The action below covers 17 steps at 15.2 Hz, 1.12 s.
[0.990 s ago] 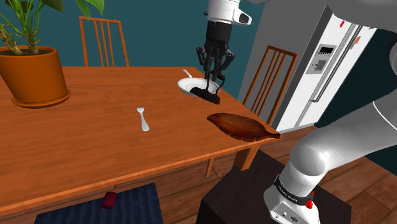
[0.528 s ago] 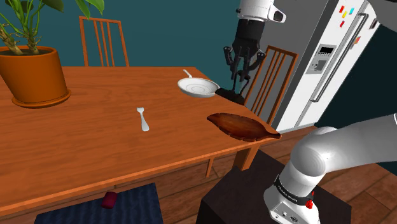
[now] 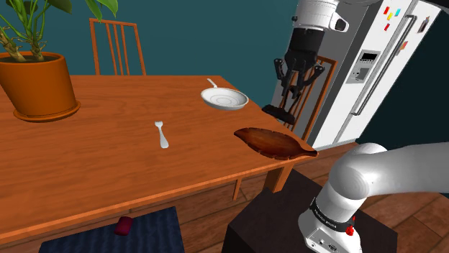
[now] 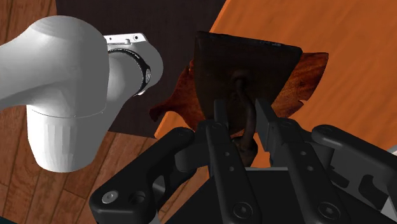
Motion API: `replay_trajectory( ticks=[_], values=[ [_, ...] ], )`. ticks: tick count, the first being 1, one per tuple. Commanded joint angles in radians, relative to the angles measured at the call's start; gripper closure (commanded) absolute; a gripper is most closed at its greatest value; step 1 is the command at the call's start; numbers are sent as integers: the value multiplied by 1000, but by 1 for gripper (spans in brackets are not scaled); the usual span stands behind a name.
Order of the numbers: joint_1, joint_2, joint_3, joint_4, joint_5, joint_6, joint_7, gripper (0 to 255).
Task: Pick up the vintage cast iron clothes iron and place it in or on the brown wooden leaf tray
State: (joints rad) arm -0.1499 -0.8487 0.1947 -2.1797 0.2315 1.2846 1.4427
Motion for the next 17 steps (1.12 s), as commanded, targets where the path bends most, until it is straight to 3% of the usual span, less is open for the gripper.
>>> replay_trajectory(
  ticks=[1, 17],
  values=[
    [1, -14, 1, -35, 1, 20, -5, 255],
    [14, -101, 29, -299, 29, 197, -29, 255]
  ],
)
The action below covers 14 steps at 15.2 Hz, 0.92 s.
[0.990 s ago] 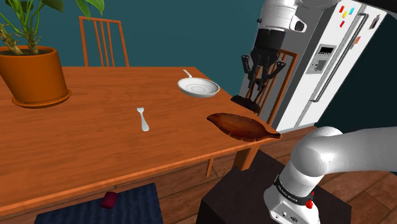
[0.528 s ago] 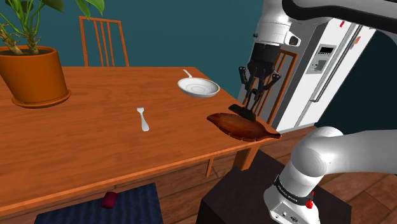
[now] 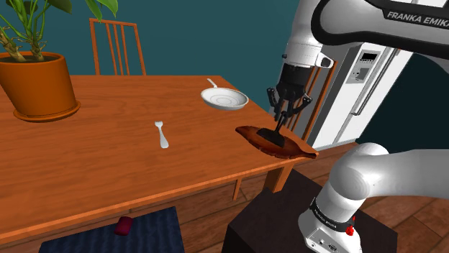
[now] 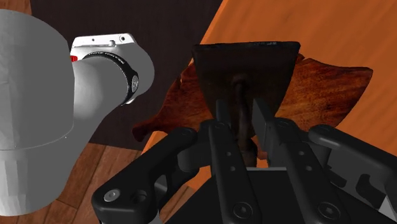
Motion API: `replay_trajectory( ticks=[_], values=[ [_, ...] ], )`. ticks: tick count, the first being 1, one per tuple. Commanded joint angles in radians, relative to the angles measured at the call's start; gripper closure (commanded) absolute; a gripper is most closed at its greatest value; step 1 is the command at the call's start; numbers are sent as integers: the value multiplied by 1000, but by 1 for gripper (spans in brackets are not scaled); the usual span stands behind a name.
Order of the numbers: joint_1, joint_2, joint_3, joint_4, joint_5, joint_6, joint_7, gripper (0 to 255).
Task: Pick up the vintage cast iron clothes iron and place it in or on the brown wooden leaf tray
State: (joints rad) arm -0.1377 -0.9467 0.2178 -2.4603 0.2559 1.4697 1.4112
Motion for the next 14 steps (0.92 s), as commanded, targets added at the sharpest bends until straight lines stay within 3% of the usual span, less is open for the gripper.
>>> replay_trajectory(
  ticks=[1, 11, 12, 14],
  values=[
    [2, -7, 9, -34, 6, 24, 1, 255],
    [2, -16, 16, -70, 13, 50, -4, 255],
    [2, -16, 17, -70, 14, 51, -3, 0],
    [3, -20, 16, -72, 14, 48, -3, 0]
  ],
)
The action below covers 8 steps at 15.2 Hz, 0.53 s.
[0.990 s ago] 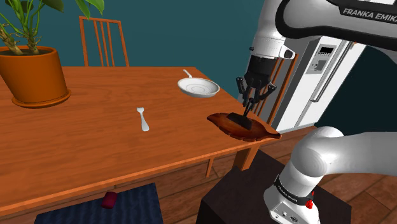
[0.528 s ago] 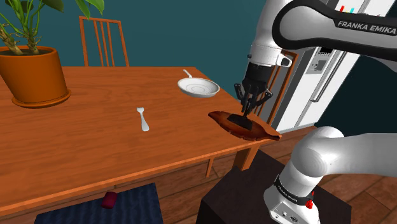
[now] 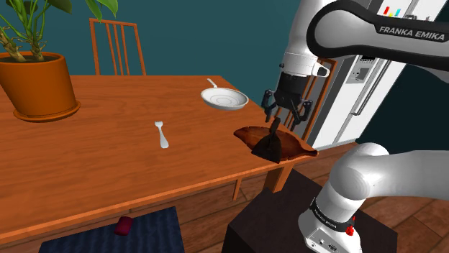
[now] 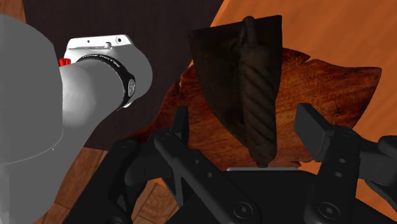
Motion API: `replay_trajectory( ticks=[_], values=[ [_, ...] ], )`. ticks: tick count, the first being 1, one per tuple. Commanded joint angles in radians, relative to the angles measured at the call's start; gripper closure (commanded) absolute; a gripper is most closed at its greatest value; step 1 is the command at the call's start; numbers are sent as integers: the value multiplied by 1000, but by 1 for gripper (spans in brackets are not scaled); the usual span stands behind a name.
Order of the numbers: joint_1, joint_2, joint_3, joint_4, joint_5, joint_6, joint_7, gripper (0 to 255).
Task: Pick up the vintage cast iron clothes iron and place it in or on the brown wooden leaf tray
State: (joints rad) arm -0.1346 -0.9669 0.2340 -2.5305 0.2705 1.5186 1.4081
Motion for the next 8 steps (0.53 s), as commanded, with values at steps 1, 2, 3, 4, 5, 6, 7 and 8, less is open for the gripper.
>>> replay_trajectory(
  ticks=[1, 2, 3, 4, 5, 6, 7, 8],
  values=[
    [0, 0, 0, -1, -1, -1, 0, 0],
    [0, 0, 0, -1, -1, -1, 0, 0],
    [-1, 4, 0, 0, -1, 1, -1, 0],
    [-5, 15, -8, 39, -9, -26, 0, 0],
    [-8, 28, -15, 78, -16, -53, 2, 0],
    [-12, 42, -21, 118, -22, -80, 3, 0],
    [-14, 53, -26, 151, -27, -101, 5, 0],
    [-14, 53, -26, 151, -27, -101, 5, 0]
  ],
)
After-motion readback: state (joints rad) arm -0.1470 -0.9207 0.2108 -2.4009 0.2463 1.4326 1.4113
